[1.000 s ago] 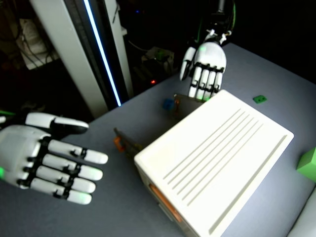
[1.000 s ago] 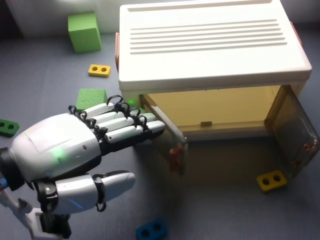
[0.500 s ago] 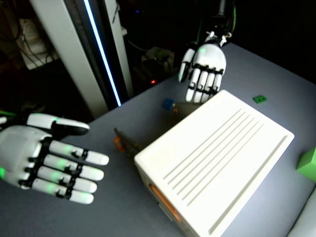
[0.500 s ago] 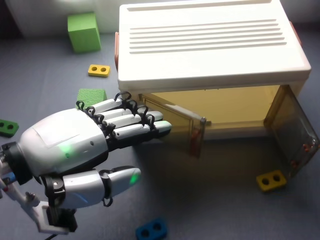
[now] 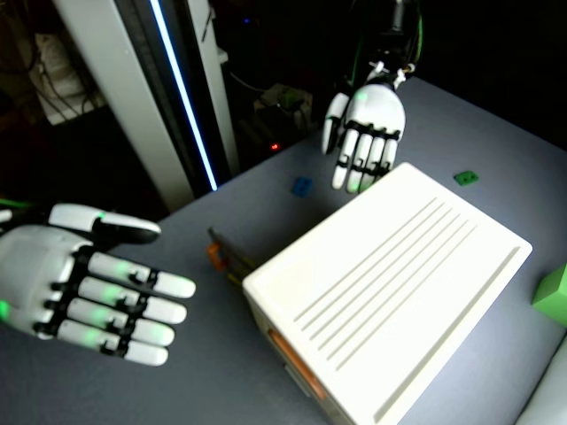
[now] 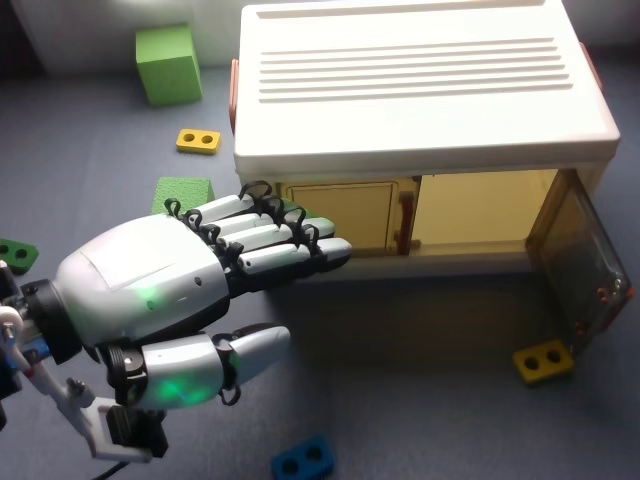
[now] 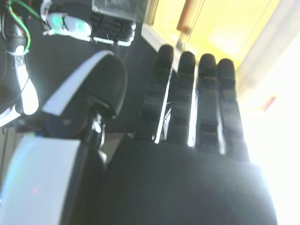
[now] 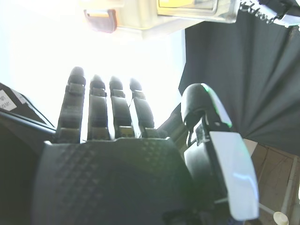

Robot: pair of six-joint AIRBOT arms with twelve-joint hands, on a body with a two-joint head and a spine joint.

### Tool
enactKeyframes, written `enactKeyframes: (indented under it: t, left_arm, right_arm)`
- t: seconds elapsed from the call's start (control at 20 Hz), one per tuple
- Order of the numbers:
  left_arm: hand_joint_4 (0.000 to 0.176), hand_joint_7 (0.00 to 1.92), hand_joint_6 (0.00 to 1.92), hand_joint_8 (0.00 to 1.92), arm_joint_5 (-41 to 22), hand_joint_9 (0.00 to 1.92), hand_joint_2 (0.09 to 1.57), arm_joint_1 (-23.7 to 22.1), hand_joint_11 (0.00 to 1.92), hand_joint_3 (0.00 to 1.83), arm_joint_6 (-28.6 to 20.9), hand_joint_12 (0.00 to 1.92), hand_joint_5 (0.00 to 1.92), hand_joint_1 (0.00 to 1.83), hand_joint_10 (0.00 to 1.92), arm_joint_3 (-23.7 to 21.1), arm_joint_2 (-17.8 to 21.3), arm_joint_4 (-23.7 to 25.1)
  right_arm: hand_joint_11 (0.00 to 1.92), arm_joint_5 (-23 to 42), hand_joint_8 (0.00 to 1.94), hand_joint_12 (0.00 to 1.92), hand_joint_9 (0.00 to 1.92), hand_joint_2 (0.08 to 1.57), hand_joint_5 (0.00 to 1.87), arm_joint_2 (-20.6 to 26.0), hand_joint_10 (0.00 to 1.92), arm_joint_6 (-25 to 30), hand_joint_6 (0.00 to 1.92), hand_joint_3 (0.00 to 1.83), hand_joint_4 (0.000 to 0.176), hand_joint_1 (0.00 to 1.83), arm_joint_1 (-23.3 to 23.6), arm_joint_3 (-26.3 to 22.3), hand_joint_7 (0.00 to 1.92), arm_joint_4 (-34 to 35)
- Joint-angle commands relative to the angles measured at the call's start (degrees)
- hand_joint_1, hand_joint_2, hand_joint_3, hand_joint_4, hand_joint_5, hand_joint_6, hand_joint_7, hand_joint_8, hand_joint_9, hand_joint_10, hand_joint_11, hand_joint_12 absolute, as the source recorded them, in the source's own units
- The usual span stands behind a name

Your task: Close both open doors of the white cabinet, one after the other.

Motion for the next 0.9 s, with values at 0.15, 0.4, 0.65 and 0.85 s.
enactKeyframes:
  t: [0.15,0.4,0.65,0.85]
  left_arm:
    - [0.000,0.14,0.00,0.00,-8.59,0.14,1.57,0.39,0.00,0.18,-0.03,0.33,0.17,0.00,0.00,-1.44,1.31,-1.25]
    - [0.000,0.15,0.00,0.00,-11.69,0.15,1.57,3.72,0.00,0.12,-0.04,0.44,0.18,0.00,0.00,-4.22,3.92,-2.39]
    - [0.000,0.17,0.00,0.00,-13.77,0.19,1.57,7.48,0.00,0.13,1.03,0.65,0.23,0.00,0.01,-6.12,6.15,-5.72]
    - [0.000,0.13,0.00,0.00,-15.77,0.13,1.57,10.26,0.00,0.14,3.51,0.56,0.15,0.00,0.00,-7.79,7.94,-9.66]
  right_arm:
    - [0.09,6.82,0.00,0.00,0.03,1.42,0.10,0.10,0.00,0.73,0.00,0.00,0.000,0.23,-1.05,-0.31,0.06,0.84]
    - [0.13,5.76,0.00,0.01,0.06,1.39,0.10,0.95,0.01,1.32,0.00,0.00,0.002,0.11,-2.28,-1.35,0.08,-2.04]
    - [0.09,3.78,0.00,0.00,0.04,1.40,0.08,1.07,0.01,1.32,0.00,0.00,0.008,0.06,-2.27,-1.93,0.06,-5.26]
    - [0.12,2.65,0.01,0.02,0.05,1.40,0.08,1.07,0.01,1.32,0.00,0.00,0.018,0.05,-2.27,-2.44,0.07,-6.60]
